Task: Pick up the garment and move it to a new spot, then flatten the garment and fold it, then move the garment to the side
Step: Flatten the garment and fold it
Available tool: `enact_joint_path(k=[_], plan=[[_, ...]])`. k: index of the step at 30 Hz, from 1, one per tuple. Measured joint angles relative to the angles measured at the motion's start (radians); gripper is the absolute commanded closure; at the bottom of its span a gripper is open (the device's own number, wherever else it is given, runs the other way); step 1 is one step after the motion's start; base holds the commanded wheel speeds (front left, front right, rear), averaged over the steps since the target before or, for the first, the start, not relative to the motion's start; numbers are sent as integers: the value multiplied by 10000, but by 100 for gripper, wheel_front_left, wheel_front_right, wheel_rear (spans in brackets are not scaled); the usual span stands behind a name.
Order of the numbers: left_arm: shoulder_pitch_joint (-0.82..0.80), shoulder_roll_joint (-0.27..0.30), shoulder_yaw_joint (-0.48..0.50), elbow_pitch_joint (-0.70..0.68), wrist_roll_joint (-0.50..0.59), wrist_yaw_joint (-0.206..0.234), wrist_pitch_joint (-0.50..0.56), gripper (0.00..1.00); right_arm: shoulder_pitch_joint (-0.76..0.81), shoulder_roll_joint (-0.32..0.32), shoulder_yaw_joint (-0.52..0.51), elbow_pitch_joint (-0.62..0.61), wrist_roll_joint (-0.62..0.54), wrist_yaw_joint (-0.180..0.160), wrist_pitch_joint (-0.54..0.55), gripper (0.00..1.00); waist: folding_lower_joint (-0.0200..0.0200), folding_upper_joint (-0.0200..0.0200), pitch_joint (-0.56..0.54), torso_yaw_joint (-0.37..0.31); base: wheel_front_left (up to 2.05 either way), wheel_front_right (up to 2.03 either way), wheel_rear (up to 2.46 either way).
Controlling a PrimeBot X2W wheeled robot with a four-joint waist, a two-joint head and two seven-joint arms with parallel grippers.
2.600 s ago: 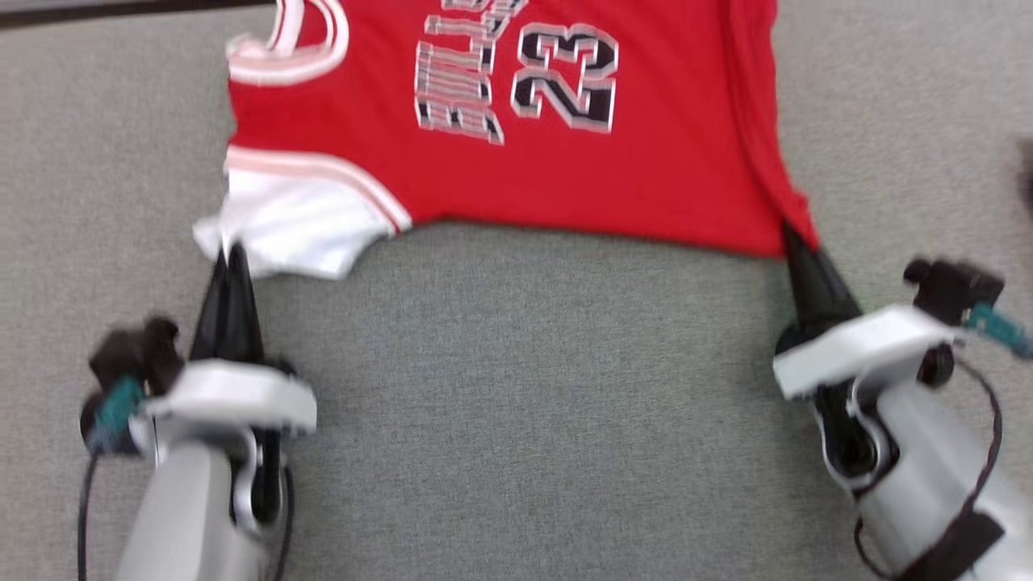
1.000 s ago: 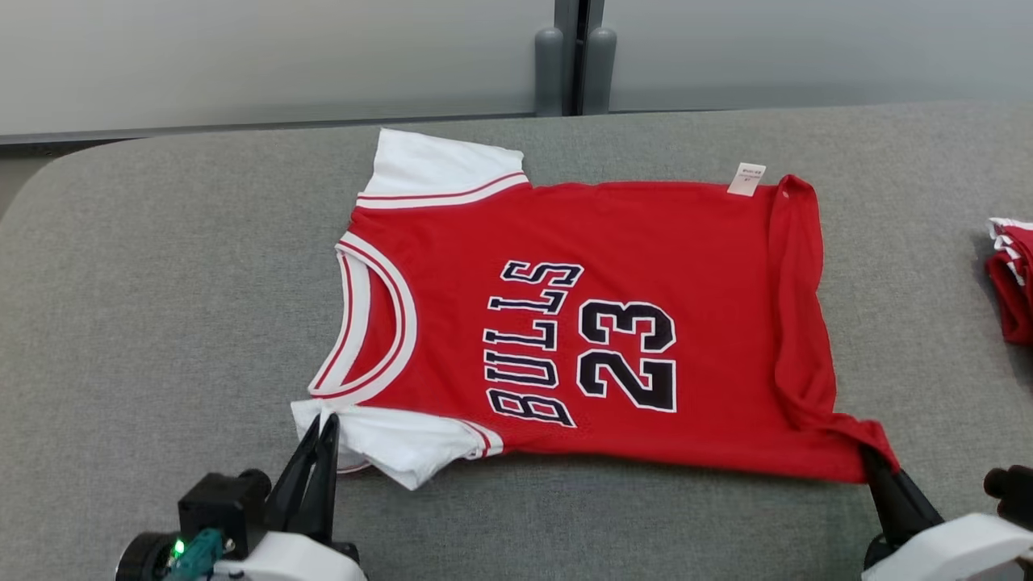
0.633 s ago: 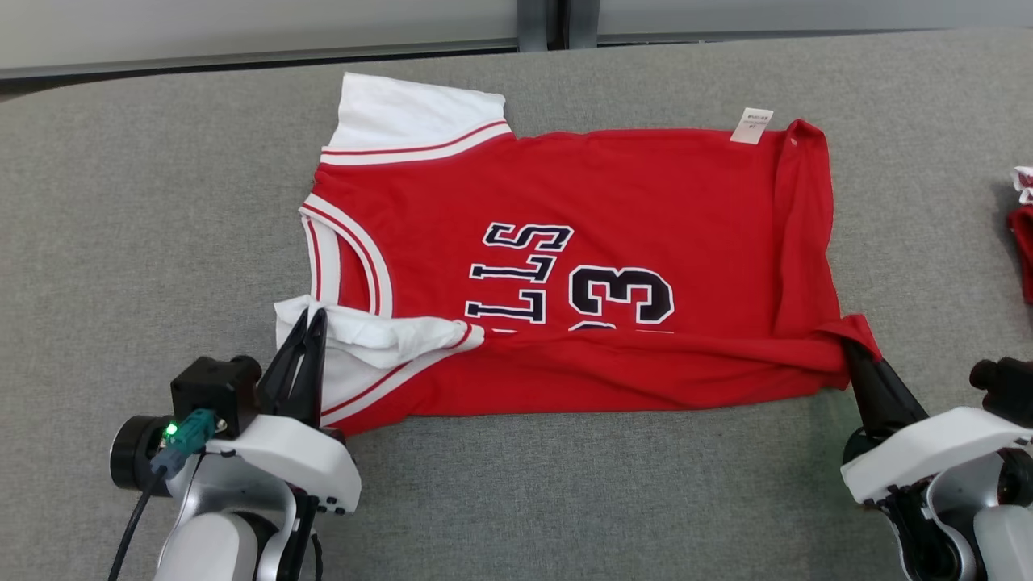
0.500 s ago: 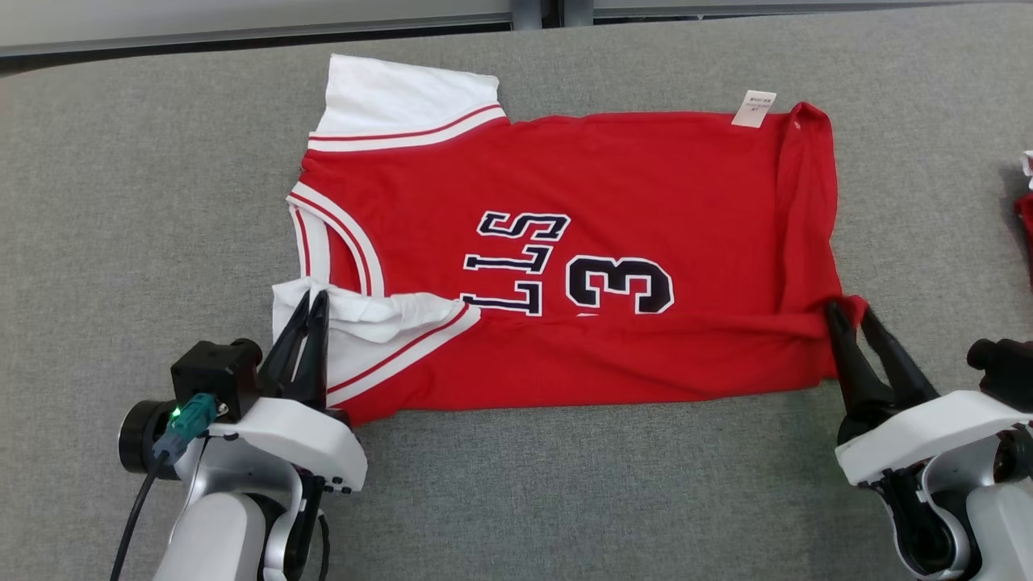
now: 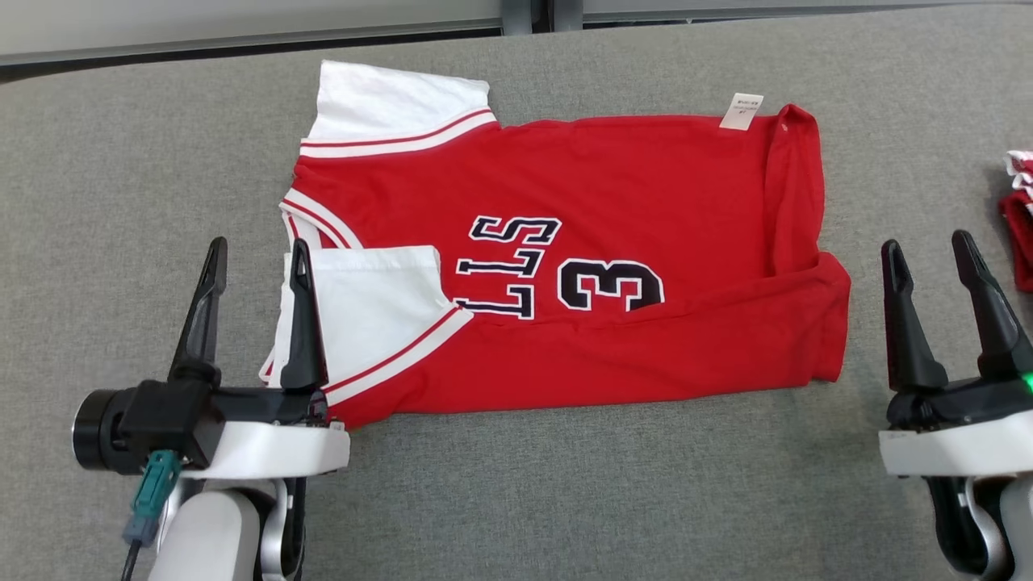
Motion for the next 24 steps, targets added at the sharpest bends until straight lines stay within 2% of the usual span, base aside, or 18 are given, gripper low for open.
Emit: enact_joint_path(k=[4,13,24], plan=[[776,-17,157,-426,339,79,-35,0,775,36,-128,-165,-585,0,-69,0,0,0,-334,-88,0,0,0],[2179,-77,221,-84,430,-13,-46,0,1942,510,-171,-293,-989,0,146,0,0,0,-938,-265,0,0,0],[2191,-104,422,387,339,-263,-46,0,2034,604,-276,-332,-984,0,341,0,0,0,-1112,-222,0,0,0]])
